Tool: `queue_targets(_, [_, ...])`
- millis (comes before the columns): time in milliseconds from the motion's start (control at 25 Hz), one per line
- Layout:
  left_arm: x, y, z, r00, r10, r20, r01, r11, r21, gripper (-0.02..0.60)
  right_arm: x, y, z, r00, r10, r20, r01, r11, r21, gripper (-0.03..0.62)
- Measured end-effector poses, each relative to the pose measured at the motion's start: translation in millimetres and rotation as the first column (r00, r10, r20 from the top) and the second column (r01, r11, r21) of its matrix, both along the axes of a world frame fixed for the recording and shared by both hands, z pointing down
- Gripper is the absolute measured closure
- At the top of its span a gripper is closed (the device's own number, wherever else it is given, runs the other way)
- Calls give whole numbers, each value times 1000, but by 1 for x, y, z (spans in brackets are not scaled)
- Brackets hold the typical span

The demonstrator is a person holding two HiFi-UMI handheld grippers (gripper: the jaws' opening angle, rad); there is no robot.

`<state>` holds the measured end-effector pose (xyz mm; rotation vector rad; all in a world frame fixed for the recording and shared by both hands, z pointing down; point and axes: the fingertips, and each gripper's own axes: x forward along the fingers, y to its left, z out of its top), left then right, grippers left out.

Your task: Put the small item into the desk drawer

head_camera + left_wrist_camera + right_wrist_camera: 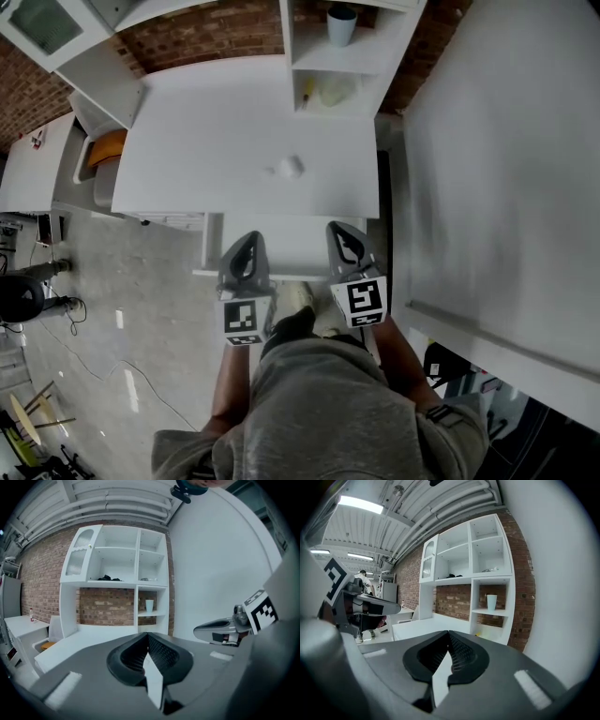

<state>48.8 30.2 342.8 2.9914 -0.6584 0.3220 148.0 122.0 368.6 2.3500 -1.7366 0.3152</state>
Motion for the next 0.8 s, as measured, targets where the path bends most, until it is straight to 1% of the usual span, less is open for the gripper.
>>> queue_targets(360, [16, -56, 22, 1000, -4, 25, 4, 1000, -24, 569, 24, -57, 22, 1000, 6, 21, -5, 999, -38, 591])
queue_targets(600, [21, -83, 39, 999, -30, 38, 32, 998, -48, 569, 38, -90, 41, 999, -15, 32, 17, 997, -78, 591])
queue_targets(800, [29, -101, 64, 996, -66, 65, 71, 994, -82, 569, 49, -115, 77, 996, -41, 73, 51, 990, -135, 591])
